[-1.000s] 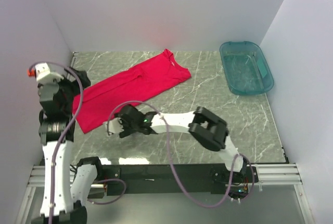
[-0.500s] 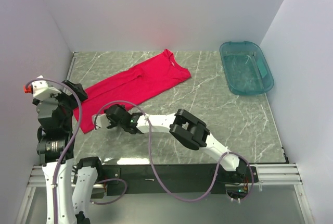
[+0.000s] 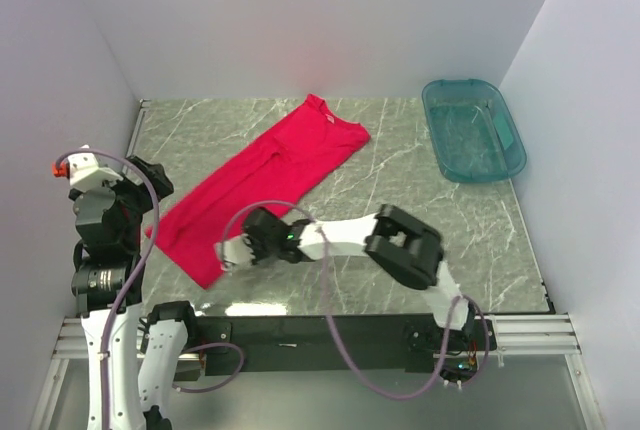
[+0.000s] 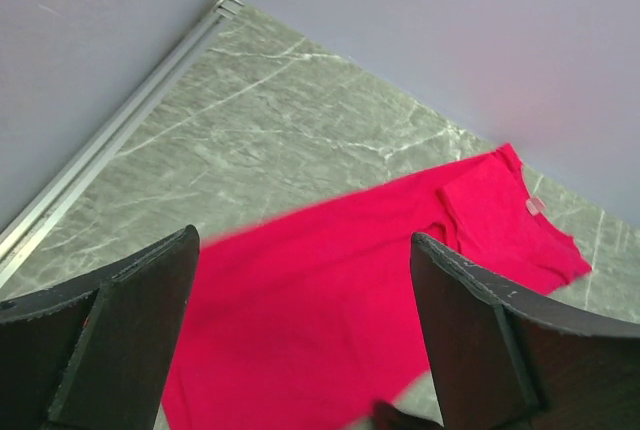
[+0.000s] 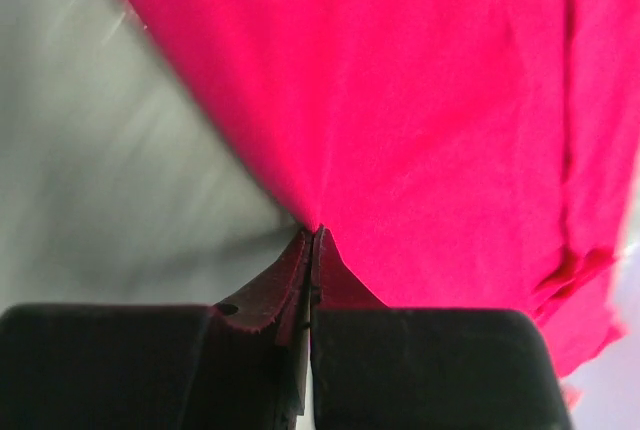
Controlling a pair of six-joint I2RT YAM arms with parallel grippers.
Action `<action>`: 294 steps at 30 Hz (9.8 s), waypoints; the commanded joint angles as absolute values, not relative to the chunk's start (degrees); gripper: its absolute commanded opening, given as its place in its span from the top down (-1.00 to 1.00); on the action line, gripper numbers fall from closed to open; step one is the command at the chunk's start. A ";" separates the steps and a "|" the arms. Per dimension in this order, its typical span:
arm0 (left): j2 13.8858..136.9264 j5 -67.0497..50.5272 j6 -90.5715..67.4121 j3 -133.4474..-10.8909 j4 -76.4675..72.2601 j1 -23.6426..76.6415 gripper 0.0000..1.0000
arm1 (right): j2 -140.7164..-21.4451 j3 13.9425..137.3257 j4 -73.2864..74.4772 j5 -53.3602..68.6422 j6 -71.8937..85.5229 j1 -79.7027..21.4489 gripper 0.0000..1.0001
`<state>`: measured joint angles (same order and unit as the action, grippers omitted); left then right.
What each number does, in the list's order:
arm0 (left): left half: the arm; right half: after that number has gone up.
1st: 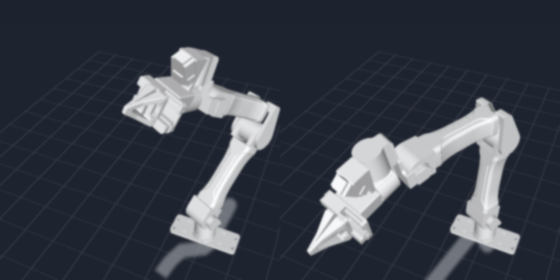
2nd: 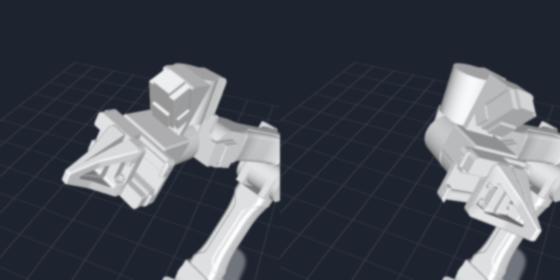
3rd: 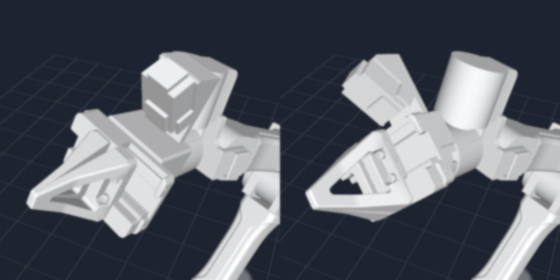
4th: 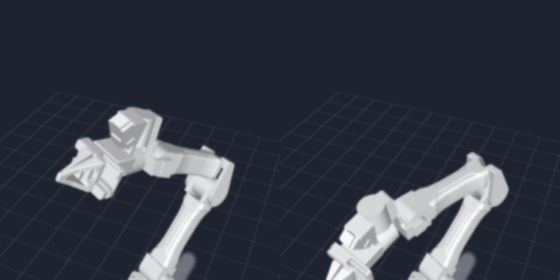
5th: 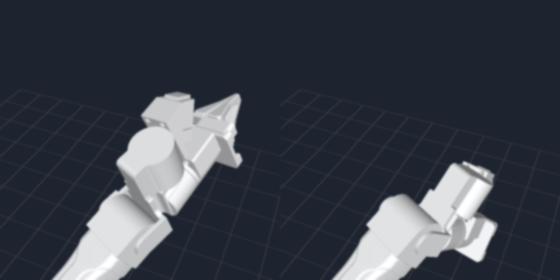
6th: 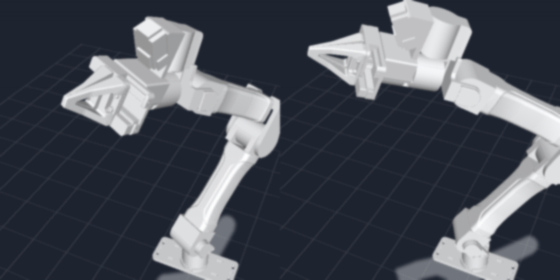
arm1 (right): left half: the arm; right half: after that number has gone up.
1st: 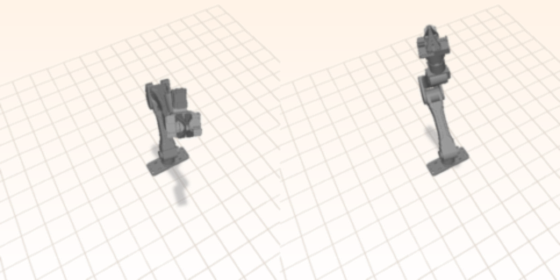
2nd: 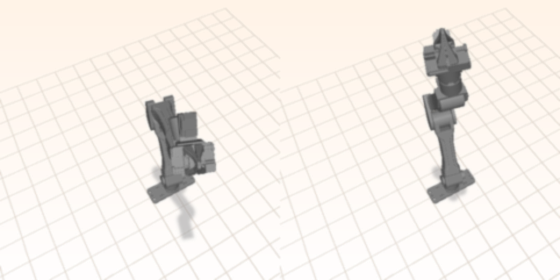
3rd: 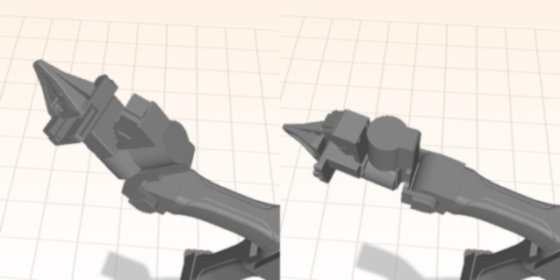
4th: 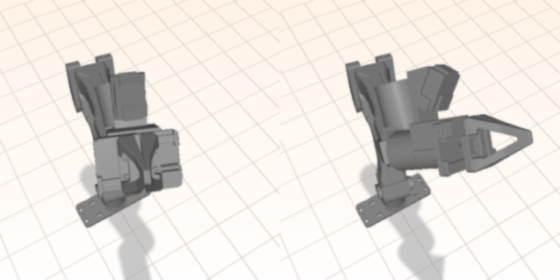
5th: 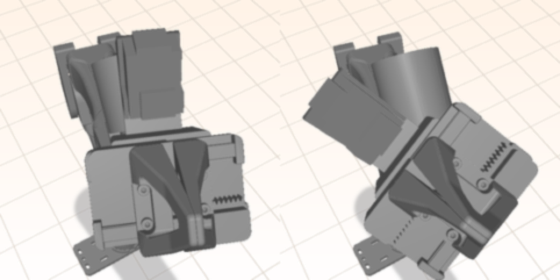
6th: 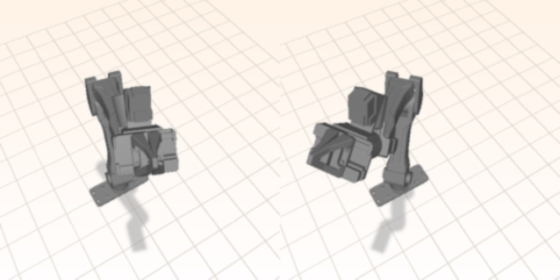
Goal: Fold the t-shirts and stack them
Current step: Fold the tshirt
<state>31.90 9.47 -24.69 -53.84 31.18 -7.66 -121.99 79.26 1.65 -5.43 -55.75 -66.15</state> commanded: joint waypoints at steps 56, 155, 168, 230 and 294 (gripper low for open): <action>133.16 -20.04 -33.92 -105.12 23.47 11.78 0.99 | -56.78 47.37 18.19 34.37 -22.76 -13.18 -0.63; 52.82 -0.89 38.50 -20.66 14.68 69.52 -0.33 | -75.68 43.59 23.73 33.92 -54.23 -44.39 0.90; 58.09 -0.18 37.97 -19.34 12.30 70.75 0.15 | -74.88 43.77 24.26 35.86 -54.32 -43.59 0.94; 98.52 -18.63 45.09 -61.08 -10.02 14.06 0.99 | -123.66 108.45 23.91 17.75 -33.66 -30.94 1.00; 76.55 -15.03 57.48 -32.09 0.44 23.82 -0.43 | -111.97 83.49 32.52 29.44 -71.46 -31.55 -0.64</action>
<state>76.60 -15.05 56.49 -33.52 1.78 23.57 -111.22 82.65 34.00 30.15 -71.79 -31.38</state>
